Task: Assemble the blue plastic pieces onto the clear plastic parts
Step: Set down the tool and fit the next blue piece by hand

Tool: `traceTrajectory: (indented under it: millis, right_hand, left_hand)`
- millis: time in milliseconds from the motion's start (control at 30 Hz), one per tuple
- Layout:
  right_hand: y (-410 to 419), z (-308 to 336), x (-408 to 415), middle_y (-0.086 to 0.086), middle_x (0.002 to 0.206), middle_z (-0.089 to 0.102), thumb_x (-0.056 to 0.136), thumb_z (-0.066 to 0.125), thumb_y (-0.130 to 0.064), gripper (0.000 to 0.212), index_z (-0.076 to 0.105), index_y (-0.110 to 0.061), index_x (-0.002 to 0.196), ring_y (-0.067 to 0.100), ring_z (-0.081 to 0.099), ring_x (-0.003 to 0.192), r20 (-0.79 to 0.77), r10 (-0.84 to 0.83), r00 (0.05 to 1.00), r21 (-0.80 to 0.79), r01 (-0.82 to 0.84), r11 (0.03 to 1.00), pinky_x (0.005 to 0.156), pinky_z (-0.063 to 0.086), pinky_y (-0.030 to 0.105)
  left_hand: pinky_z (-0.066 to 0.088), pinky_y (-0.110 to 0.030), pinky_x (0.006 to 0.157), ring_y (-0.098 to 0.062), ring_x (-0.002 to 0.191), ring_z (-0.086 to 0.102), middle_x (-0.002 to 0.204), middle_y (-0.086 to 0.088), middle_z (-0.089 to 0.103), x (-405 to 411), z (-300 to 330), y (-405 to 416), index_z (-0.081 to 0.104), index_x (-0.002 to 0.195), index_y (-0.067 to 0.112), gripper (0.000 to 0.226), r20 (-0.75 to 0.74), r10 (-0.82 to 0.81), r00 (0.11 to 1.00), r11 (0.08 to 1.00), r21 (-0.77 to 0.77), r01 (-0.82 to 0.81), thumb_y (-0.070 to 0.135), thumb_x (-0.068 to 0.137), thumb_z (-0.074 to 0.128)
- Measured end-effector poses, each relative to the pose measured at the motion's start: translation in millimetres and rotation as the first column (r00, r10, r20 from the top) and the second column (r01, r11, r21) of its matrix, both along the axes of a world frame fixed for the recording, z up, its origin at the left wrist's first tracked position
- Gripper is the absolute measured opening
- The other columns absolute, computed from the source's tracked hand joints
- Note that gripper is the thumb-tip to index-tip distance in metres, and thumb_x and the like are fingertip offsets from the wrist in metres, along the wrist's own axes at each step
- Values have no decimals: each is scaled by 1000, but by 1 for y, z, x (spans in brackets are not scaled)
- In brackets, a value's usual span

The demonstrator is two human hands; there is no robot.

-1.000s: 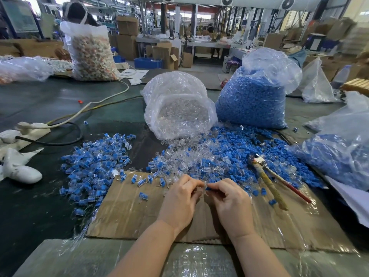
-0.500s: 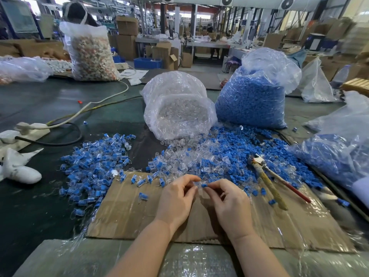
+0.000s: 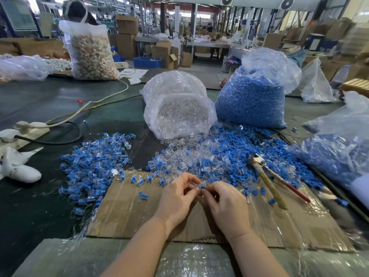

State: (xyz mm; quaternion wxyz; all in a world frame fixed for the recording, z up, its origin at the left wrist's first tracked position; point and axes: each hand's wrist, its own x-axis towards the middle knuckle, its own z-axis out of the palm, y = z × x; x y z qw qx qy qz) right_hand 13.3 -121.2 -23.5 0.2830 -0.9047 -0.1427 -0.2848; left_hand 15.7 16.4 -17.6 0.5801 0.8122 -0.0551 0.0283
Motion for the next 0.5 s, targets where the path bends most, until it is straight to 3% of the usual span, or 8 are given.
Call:
traceTrajectory:
  millis: [133,267,367,500]
  right_hand:
    - [-1,2,-1,-8,73,62,74,77,-16,11,67,-15,80,10,57,66,-11,75,997,58,-75,995,61,43,20]
    - [-3,6,-2,-9,82,59,77,72,-16,30,69,-22,106,7,55,73,-42,163,986,106,-158,982,66,48,22]
    - [-1,9,-3,-4,80,62,81,57,-39,32,73,-17,98,12,59,73,-39,191,981,127,-185,975,66,46,22]
    - [0,7,-2,-4,79,64,78,64,-33,26,74,-14,92,15,61,74,-52,172,984,114,-166,980,68,45,22]
  left_hand:
    - [52,-23,76,-13,79,64,82,-2,67,0,1,-1,58,95,23,14,-1,3,1000,999,-32,-3,10,90,56]
    - [54,-29,77,-17,80,64,83,-4,67,0,2,-1,57,97,26,18,-17,-7,1000,998,-61,6,8,92,53]
    - [52,-35,79,-24,83,63,85,-8,67,0,1,0,59,97,25,20,-11,-12,1000,999,-50,12,6,91,53]
    - [52,-36,81,-24,82,64,83,-6,67,1,1,-1,60,93,27,20,-3,-25,1000,999,-33,25,8,91,54]
